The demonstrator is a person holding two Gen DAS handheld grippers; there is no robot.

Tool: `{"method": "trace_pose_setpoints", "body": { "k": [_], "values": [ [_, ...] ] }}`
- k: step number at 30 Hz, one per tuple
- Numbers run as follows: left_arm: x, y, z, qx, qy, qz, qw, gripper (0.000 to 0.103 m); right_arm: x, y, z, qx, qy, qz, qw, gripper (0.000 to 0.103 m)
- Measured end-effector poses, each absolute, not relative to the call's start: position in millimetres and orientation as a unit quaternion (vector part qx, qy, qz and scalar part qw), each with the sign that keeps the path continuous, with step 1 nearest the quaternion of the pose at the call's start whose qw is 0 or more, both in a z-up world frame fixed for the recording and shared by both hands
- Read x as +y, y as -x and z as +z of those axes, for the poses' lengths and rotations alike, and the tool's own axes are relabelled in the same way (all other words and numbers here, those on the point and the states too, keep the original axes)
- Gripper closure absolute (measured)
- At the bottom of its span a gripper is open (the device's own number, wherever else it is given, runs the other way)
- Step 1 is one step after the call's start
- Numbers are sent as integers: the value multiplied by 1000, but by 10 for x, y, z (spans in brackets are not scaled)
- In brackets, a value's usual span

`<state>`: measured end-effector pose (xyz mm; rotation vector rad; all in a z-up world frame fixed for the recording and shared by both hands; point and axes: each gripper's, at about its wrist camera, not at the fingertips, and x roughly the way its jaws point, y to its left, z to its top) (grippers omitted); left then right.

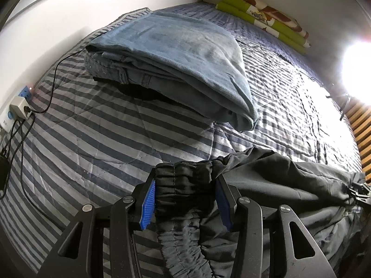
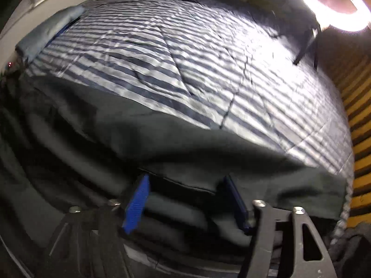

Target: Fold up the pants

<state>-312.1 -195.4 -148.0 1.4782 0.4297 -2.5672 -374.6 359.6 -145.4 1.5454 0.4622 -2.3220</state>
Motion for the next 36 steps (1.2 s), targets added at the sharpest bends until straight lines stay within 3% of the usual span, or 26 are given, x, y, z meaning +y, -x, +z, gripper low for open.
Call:
{"method": "trace_pose_setpoints", "body": {
  "k": [1, 3, 10, 14, 15, 18, 21, 23, 25, 29, 33, 36],
  "values": [
    [-1950, 3116, -1468, 143, -491, -856, 73, 54, 3617, 3747, -1458, 154, -544, -810, 158, 88],
    [-1939, 3080, -1408, 143, -485, -860, 71, 54, 3652, 3709, -1386, 147, -536, -816, 157, 99],
    [-1873, 2990, -1136, 145, -454, -877, 66, 54, 3786, 3716, -700, 133, -466, -862, 150, 101],
    [-1804, 3070, -1125, 132, -449, -881, 74, 54, 3755, 4212, -456, 127, -437, -885, 99, 101],
    [-1787, 3092, -1146, 128, -449, -881, 79, 54, 3720, 4444, -466, 112, -433, -891, 82, 99],
    [-1746, 3186, -1279, 118, -462, -873, 103, 54, 3577, 4980, -712, 140, -452, -881, 23, 74],
    [-1737, 3241, -1355, 112, -472, -868, 105, 54, 3598, 5147, -773, 131, -469, -873, 29, 74],
    [-1761, 3247, -1360, 117, -472, -868, 104, 54, 3749, 5062, -644, 102, -462, -880, 43, 68],
    [-1787, 3245, -1378, 123, -472, -866, 104, 54, 4060, 4873, -478, 87, -444, -892, 26, 47],
    [-1787, 3223, -1396, 126, -474, -865, 103, 54, 4973, 4428, -340, 14, -437, -898, -38, 45],
    [-1786, 3233, -1413, 125, -476, -864, 106, 54, 5881, 4043, -608, -51, -460, -879, -112, 45],
    [-1801, 3244, -1434, 133, -482, -859, 109, 54, 6187, 3986, -832, -111, -471, -870, -100, 45]
  ]
}}
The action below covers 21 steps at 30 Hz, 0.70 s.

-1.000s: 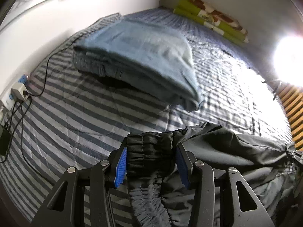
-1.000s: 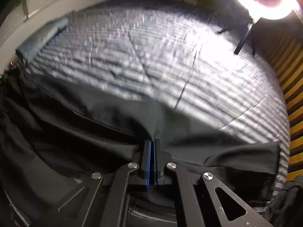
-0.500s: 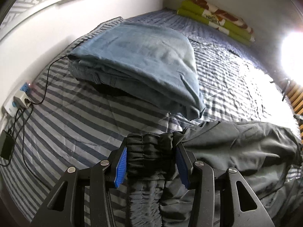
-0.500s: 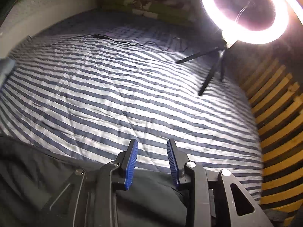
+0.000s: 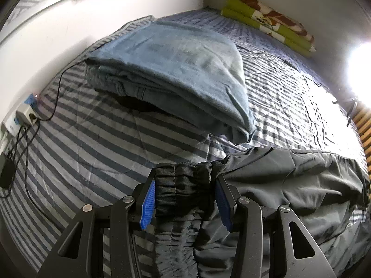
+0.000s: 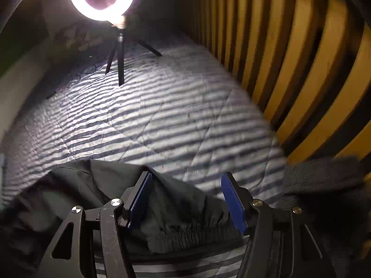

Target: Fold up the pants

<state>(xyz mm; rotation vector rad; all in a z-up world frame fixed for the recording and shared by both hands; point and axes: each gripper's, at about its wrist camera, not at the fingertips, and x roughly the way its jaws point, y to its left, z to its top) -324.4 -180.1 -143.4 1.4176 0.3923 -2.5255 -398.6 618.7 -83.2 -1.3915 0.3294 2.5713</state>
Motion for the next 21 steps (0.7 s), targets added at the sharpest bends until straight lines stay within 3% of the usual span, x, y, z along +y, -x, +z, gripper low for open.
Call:
{"method": "trace_pose_setpoints", "body": {
  "k": [4, 7, 11, 15, 21],
  "values": [
    [-1810, 3241, -1440, 135, -489, -853, 119, 54, 6138, 4069, -1049, 102, 505, 853, 86, 45],
    [-1788, 3240, -1415, 131, -489, -854, 121, 54, 6035, 3829, -982, 73, 484, 869, 75, 45],
    [-1747, 3257, -1447, 123, -494, -852, 124, 54, 6059, 3386, -816, 100, 447, 889, 21, 45],
    [-1744, 3268, -1463, 125, -496, -849, 127, 54, 5797, 3307, -821, 37, 465, 884, -23, 44],
    [-1759, 3255, -1456, 128, -501, -847, 126, 54, 5445, 3495, -1130, -92, 522, 848, -6, 45]
  ]
}}
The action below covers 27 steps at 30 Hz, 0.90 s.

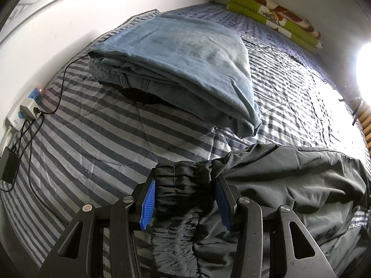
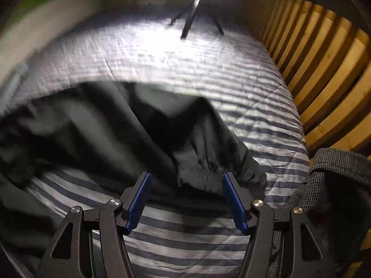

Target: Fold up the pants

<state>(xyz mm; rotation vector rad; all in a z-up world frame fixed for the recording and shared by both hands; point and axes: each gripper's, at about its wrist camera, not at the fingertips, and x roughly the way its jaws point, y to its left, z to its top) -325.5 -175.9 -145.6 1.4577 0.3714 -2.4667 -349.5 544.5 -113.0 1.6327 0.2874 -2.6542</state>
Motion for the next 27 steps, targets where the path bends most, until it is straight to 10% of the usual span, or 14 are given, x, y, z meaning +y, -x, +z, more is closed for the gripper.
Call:
{"method": "trace_pose_setpoints", "body": {
  "k": [4, 20, 24, 27],
  "values": [
    [-1750, 3279, -1466, 122, -504, -846, 126, 54, 5657, 3543, -1112, 79, -535, -841, -26, 95],
    [-1687, 3420, -1632, 105, -502, -844, 157, 54, 6550, 5050, -828, -45, -486, -847, -209, 92],
    [-1678, 3487, -1679, 105, -505, -842, 159, 55, 6469, 5037, -957, -33, -486, -854, -182, 61],
    [-1700, 3520, -1734, 112, -506, -840, 161, 55, 6479, 4796, -856, -34, -460, -873, -156, 59]
  ]
}}
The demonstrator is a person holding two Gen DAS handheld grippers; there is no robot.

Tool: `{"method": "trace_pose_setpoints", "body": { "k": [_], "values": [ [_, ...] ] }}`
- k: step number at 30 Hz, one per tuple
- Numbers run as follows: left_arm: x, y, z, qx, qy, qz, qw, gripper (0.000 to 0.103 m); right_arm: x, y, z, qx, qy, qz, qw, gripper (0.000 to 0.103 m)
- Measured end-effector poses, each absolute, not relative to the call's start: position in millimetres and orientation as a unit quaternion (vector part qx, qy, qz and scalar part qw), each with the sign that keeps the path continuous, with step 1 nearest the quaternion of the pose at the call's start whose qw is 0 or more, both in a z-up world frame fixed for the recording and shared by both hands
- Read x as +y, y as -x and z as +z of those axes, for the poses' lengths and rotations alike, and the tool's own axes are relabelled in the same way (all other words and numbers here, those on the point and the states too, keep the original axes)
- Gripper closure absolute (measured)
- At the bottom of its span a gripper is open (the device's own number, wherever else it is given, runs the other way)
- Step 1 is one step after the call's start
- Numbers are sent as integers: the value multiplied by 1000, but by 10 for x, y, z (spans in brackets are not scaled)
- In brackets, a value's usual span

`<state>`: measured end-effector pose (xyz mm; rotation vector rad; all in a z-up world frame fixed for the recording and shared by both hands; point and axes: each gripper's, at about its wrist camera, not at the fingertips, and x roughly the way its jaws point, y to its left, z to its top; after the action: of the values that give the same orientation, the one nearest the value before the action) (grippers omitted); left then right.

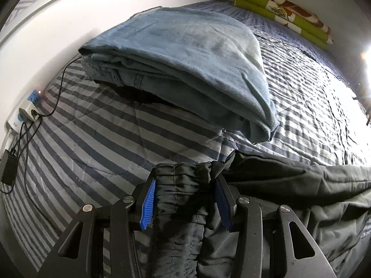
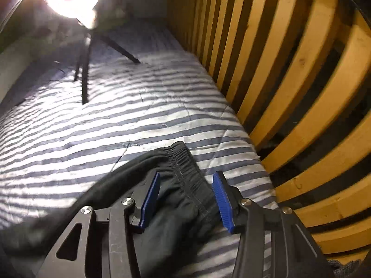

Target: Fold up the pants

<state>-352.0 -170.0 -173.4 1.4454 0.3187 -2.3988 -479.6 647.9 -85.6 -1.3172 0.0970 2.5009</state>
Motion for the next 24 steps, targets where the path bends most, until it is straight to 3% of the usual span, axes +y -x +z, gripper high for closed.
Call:
{"method": "trace_pose_setpoints", "body": {
  "k": [2, 7, 14, 24],
  "values": [
    [-1700, 3524, -1770, 115, -506, -839, 163, 55, 6434, 4646, -818, 26, 458, 873, 163, 59],
    [-1709, 3511, -1743, 125, -501, -841, 163, 55, 5667, 4412, -727, -11, 471, 882, 4, 59],
    [-1727, 3442, -1630, 131, -497, -844, 154, 55, 3887, 4052, -986, -257, 445, 831, -213, 59],
    [-1740, 3442, -1641, 136, -501, -844, 137, 55, 3333, 4133, -1354, -363, 437, 790, -231, 59]
  ]
}}
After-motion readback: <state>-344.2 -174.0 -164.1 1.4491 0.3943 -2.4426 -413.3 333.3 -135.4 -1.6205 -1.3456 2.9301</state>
